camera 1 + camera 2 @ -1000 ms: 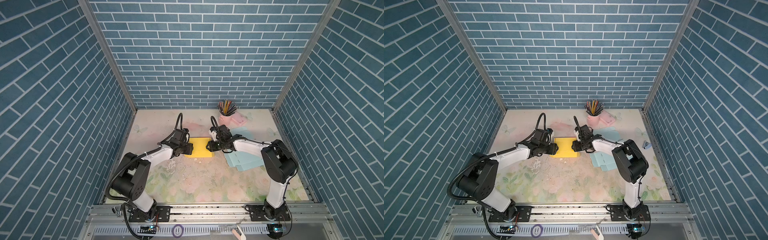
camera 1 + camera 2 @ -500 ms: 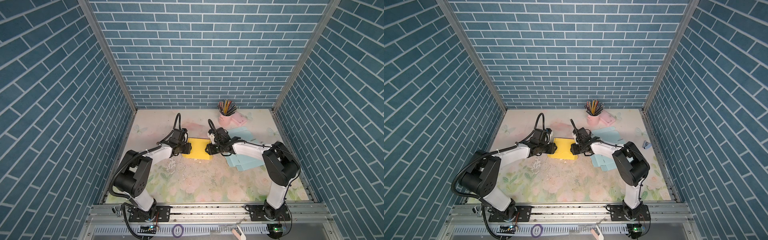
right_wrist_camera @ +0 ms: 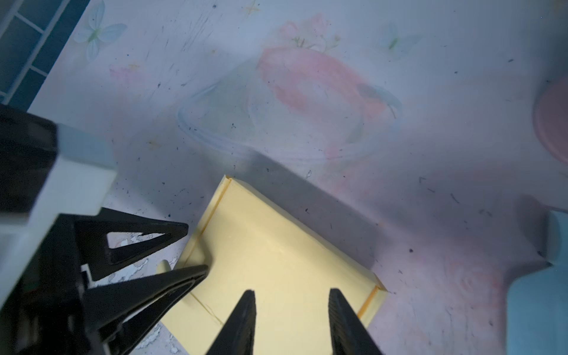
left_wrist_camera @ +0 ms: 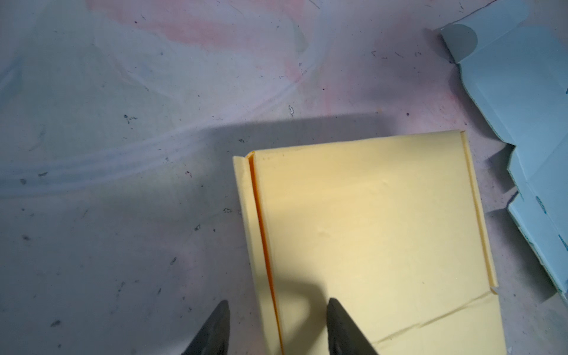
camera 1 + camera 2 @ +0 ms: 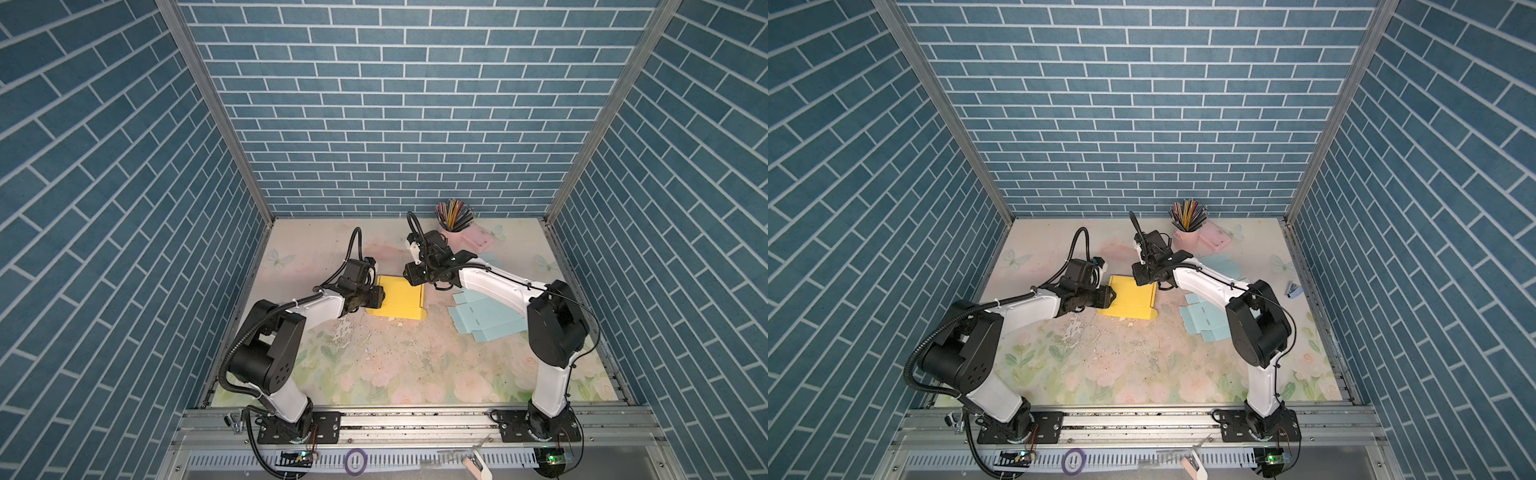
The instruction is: Fold the paper box
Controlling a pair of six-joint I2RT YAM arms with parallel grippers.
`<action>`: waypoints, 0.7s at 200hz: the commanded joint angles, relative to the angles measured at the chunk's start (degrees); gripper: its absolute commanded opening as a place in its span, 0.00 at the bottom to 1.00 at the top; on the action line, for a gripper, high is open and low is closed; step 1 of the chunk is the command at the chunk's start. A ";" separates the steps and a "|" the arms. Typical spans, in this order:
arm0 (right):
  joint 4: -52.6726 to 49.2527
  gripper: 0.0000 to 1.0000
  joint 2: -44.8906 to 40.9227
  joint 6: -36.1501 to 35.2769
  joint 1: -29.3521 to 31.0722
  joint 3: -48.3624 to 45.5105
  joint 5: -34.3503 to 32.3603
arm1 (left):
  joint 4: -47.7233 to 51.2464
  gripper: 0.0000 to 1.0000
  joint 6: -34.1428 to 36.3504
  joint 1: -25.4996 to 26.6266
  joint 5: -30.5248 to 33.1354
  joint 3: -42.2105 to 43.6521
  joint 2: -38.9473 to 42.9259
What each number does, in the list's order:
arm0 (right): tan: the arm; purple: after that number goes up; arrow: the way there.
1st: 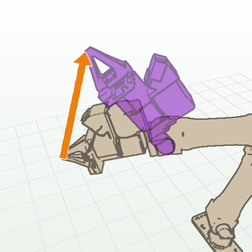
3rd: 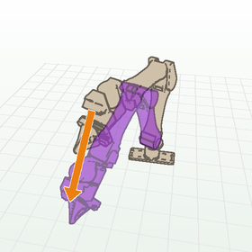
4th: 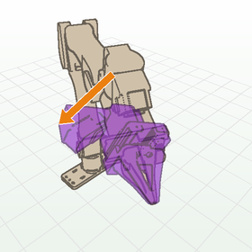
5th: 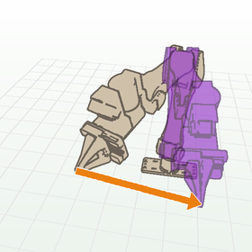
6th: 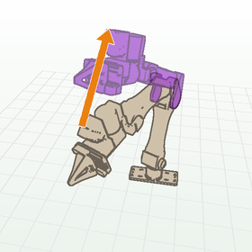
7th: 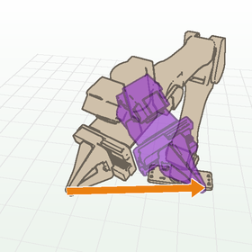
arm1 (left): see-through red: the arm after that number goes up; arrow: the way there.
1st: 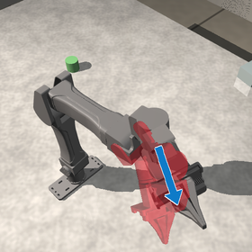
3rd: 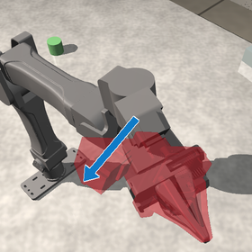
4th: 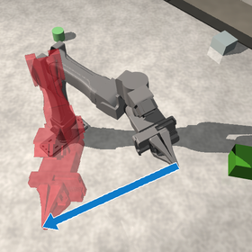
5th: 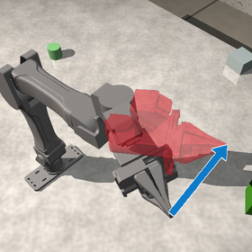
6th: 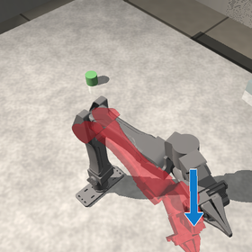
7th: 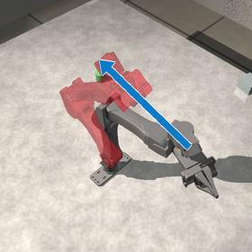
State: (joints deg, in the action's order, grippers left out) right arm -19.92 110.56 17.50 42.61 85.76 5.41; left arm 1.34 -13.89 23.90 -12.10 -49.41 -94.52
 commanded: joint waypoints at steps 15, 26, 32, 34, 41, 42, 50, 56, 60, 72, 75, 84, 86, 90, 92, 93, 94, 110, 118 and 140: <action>-2.88 0.39 6.45 -2.54 0.89 2.21 3.11 | 1.64 0.51 -0.06 -0.70 -1.93 0.71 1.27; -3.02 0.39 7.25 -2.80 1.07 2.40 3.16 | 1.86 0.52 -0.25 -1.09 -2.25 0.73 2.31; -3.19 0.39 7.59 -2.90 1.14 2.32 3.14 | 2.07 0.52 -0.36 -1.33 -2.46 0.73 2.78; -3.21 0.39 7.70 -2.97 1.15 2.31 3.08 | 2.15 0.52 -0.46 -1.36 -2.51 0.83 2.94; -3.27 0.38 7.95 -3.07 1.30 2.06 2.96 | 2.50 0.52 -0.52 -1.56 -2.56 0.86 3.70; -3.23 0.38 7.98 -3.08 1.32 2.05 2.95 | 2.60 0.52 -0.52 -1.57 -2.52 0.88 3.80; -3.15 0.38 8.17 -3.08 1.46 1.74 2.88 | 3.39 0.52 -0.50 -1.66 -2.10 0.97 4.80; -3.18 0.38 8.26 -3.17 1.65 1.49 2.79 | 4.04 0.52 -0.36 -1.65 -1.60 1.16 5.69; -3.08 0.38 8.26 -3.24 1.76 1.31 2.73 | 4.39 0.52 -0.35 -1.61 -1.30 1.34 6.45; -3.19 0.38 8.18 -3.38 2.18 0.83 2.12 | 5.53 0.52 -0.36 -1.62 -0.83 2.31 9.00; -3.19 0.38 8.17 -3.47 2.29 0.69 1.93 | 5.87 0.52 -0.39 -1.56 -0.85 2.62 9.62; -3.26 0.38 8.07 -3.72 2.60 0.51 1.42 | 6.58 0.52 -0.87 -1.41 -0.78 3.89 11.58; -3.27 0.38 8.02 -3.81 2.64 0.45 1.26 | 6.66 0.52 -0.98 -1.29 -0.81 4.19 12.02; -3.39 0.38 8.00 -3.94 2.74 0.42 0.93 | 6.81 0.52 -1.40 -1.10 -0.82 4.92 12.92; -3.48 0.38 7.94 -4.02 2.81 0.45 0.75 | 6.85 0.52 -1.58 -0.97 -0.82 5.35 13.32; -3.53 0.38 7.92 -4.11 2.93 0.40 0.48 | 6.93 0.52 -1.67 -0.97 -0.87 5.49 13.53; -3.58 0.38 7.92 -4.17 2.97 0.43 0.35 | 6.97 0.52 -1.80 -0.92 -0.89 5.70 13.69; -4.37 0.38 7.90 -5.04 3.90 0.78 -1.70 | 6.52 0.52 -3.62 0.10 -1.26 8.86 16.69; -4.85 0.38 7.98 -5.41 4.30 1.01 -2.56 | 6.09 0.51 -4.57 0.61 -1.31 10.66 17.77; -6.64 0.38 8.66 -6.64 6.12 2.40 -5.25 | 5.22 0.50 -5.45 0.89 -1.26 13.22 18.79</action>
State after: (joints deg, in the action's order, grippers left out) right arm -21.21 117.56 13.91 46.57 87.44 3.68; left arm 5.76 -17.12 24.29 -13.37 -38.76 -76.42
